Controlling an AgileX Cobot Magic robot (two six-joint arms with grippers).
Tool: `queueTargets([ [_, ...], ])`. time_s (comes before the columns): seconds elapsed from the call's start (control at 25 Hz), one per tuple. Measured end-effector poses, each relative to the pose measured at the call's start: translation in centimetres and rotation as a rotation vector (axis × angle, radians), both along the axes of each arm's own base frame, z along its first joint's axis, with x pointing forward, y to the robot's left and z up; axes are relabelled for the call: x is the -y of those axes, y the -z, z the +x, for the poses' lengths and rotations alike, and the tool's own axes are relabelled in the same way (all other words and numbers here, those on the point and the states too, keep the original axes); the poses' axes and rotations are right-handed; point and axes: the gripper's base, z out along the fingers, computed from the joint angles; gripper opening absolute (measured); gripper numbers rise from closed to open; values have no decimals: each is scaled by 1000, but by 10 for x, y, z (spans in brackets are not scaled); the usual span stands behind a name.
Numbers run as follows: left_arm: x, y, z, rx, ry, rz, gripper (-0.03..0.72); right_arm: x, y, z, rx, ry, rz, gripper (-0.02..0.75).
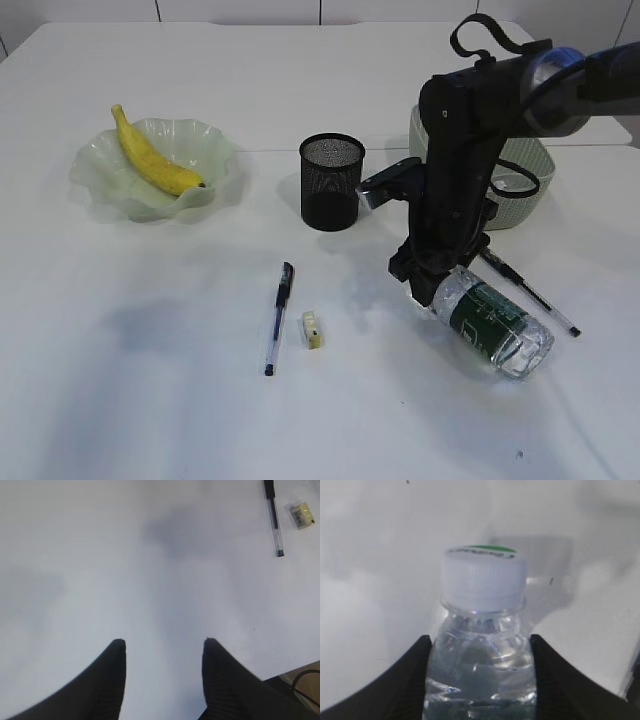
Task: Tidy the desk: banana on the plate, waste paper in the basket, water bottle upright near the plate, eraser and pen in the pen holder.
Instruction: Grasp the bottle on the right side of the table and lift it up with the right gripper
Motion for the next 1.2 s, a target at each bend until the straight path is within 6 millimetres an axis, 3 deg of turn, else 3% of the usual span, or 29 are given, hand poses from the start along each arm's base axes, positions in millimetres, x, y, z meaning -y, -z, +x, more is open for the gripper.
queueTargets([
  [0.36,0,0,1,15,-3,2,349,-1,-7,2,6,70,8,389],
  [0.76,0,-1,3,34,-6,1,349,-5,-68,-14,44,138,135,387],
  [0.96,0,-1,3,34,-6,1,349,-1,-89,-30,62,155,160,387],
  [1.2,0,-1,3,34,-6,1,349,10,-105,-64,71,161,172,387],
])
